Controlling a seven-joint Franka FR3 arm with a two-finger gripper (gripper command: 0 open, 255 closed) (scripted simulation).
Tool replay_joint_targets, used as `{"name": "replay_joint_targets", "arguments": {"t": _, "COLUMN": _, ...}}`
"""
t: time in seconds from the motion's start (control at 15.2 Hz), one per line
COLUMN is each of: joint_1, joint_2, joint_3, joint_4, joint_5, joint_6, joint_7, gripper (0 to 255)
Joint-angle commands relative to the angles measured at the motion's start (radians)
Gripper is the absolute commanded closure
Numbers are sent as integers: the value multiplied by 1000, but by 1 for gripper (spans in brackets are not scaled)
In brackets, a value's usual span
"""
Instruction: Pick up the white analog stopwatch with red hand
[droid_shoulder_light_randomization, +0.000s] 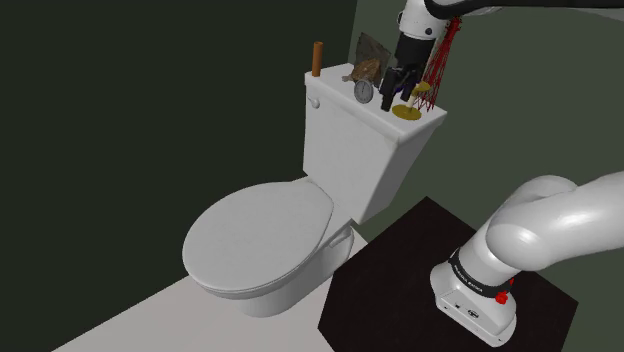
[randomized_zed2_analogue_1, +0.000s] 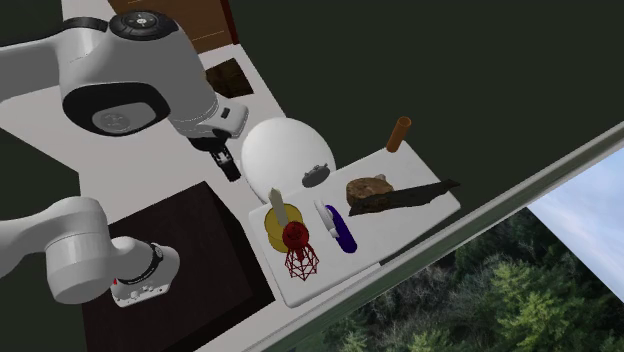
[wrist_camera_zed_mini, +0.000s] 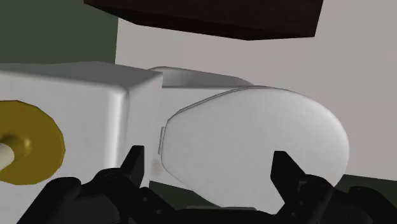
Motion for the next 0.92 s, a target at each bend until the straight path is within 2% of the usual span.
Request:
{"name": "replay_joint_targets", "arguments": {"t": 0.0, "joint_1": -10, "joint_2": 68, "joint_3": -10, "joint_4": 45, "joint_5": -10, "joint_6": 36, "joint_7": -3, "gripper": 0}}
{"name": "replay_joint_targets", "arguments": {"t": 0.46, "joint_1": -43, "joint_2": 294, "joint_3": -51, "joint_4": 226, "joint_5": -34, "joint_6": 124, "joint_7": -19, "gripper": 0}}
{"name": "replay_joint_targets", "arguments": {"t": 0.86, "joint_1": -68, "joint_2": 489, "joint_3": -84, "joint_4": 423, "joint_5": -36, "joint_6": 159, "joint_7": -34, "gripper": 0}}
